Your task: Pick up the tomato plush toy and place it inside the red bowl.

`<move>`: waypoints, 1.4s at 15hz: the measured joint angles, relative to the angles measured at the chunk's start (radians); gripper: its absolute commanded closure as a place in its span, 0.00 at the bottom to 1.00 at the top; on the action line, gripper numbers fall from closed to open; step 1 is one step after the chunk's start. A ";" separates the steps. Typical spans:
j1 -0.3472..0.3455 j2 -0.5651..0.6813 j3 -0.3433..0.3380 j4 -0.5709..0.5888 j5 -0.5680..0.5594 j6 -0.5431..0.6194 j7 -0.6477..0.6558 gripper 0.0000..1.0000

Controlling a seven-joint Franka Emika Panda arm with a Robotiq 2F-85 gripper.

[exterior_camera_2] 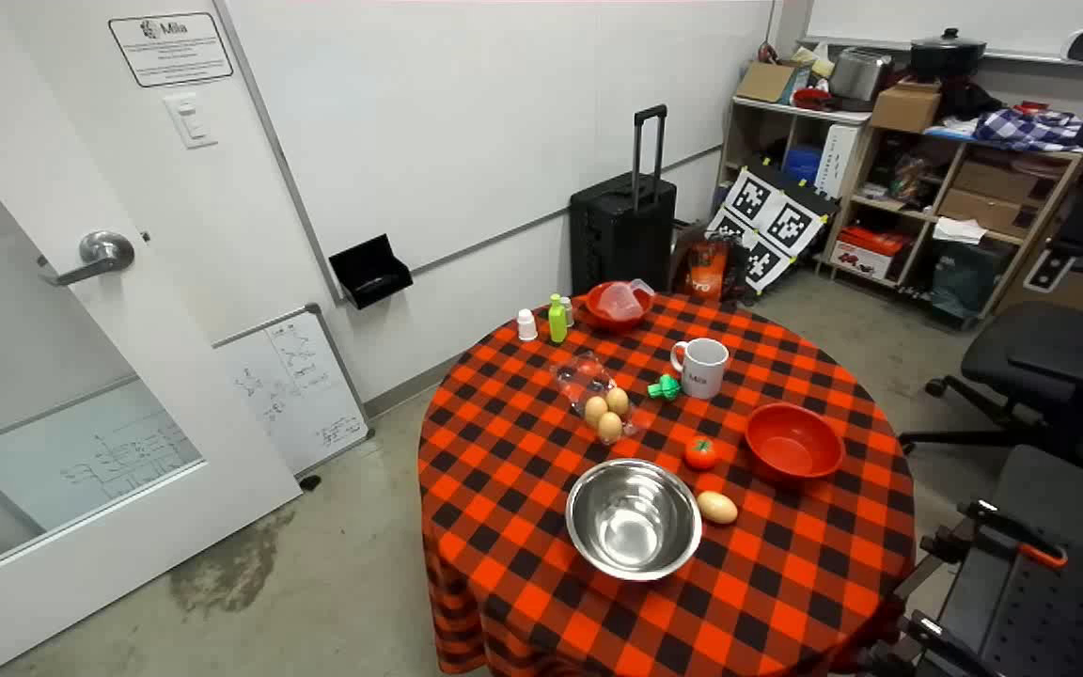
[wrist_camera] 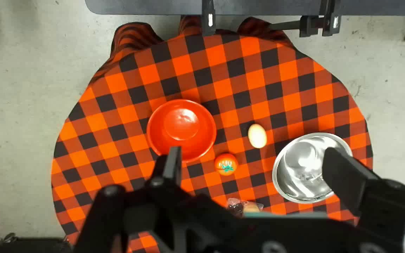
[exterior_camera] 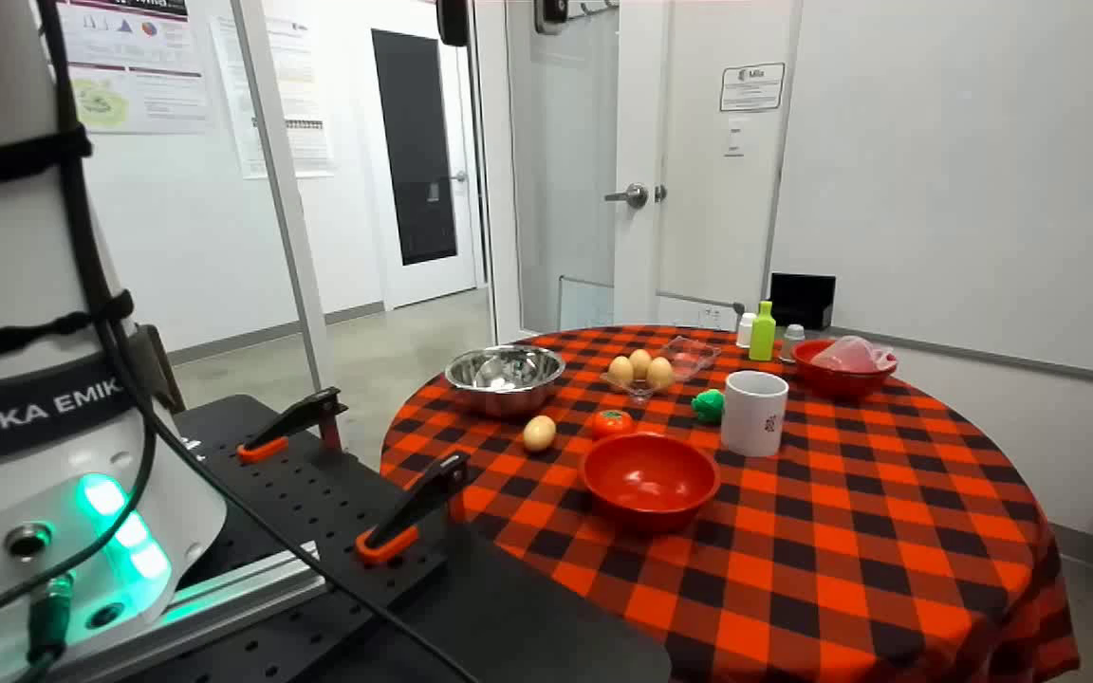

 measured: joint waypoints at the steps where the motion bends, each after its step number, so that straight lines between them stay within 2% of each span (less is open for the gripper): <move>1: 0.000 0.000 0.000 0.000 0.000 0.000 0.000 0.00; 8: 0.000 0.006 0.000 0.000 0.000 0.008 0.000 0.00; 11: 0.007 0.045 0.000 0.002 0.001 0.061 0.002 0.00; 15: 0.043 0.175 0.007 0.021 0.005 0.188 0.003 0.00; 21: 0.107 0.447 0.024 0.087 0.046 0.356 -0.001 0.00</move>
